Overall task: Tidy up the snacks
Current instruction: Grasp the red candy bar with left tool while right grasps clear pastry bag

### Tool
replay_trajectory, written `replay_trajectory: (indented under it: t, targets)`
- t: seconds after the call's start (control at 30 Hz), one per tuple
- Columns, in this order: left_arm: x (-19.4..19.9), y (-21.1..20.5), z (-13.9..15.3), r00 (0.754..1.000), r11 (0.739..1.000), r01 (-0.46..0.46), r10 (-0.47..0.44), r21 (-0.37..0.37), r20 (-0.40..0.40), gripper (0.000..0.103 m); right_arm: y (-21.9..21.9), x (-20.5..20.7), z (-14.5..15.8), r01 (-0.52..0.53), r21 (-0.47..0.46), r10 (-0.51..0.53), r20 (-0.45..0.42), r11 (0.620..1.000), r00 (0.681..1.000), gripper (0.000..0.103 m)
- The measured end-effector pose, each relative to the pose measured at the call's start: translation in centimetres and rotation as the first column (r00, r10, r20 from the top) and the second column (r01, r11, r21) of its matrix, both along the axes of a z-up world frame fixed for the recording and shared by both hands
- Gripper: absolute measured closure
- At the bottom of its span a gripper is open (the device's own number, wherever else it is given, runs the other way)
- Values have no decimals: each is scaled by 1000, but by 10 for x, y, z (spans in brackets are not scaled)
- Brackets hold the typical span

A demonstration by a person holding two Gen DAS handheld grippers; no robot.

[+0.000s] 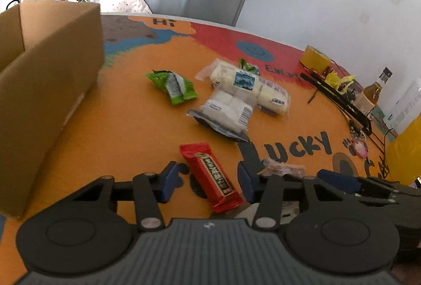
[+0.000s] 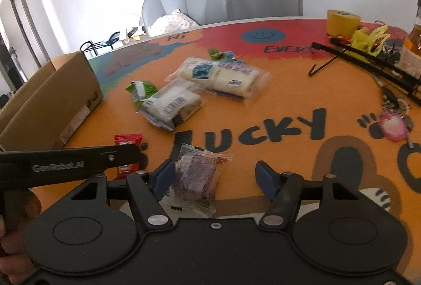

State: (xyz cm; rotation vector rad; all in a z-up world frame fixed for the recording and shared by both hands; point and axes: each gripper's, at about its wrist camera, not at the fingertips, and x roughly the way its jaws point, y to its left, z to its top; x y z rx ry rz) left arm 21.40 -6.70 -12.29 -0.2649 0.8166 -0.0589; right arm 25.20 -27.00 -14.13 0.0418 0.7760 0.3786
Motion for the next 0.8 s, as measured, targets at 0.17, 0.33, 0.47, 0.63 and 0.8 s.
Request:
replay_trajectory:
  t: [0.17, 0.33, 0.47, 0.63, 0.8]
  targets:
    - [0, -10, -3, 1000, 999, 4, -5, 34, 13, 55, -5, -1, 2, -6, 7, 6, 6, 1000, 1000, 38]
    - [-3, -13, -4, 1000, 995, 5, -8, 100, 21, 71, 7, -6, 0, -55, -28, 56, 29, 998, 998, 39]
    - [-5, -7, -4, 1000, 993, 4, -6, 121, 15, 84, 10, -5, -5, -57, -36, 58, 11, 998, 998, 54]
    - [-11, 2, -2, 1000, 994, -12, 11, 107, 9, 85, 12, -7, -1, -69, -27, 69, 15, 997, 997, 69]
    - [-24, 13, 14, 999, 995, -20, 16, 97, 47, 85, 17, -12, 13, -62, 2, 62, 39, 998, 997, 70]
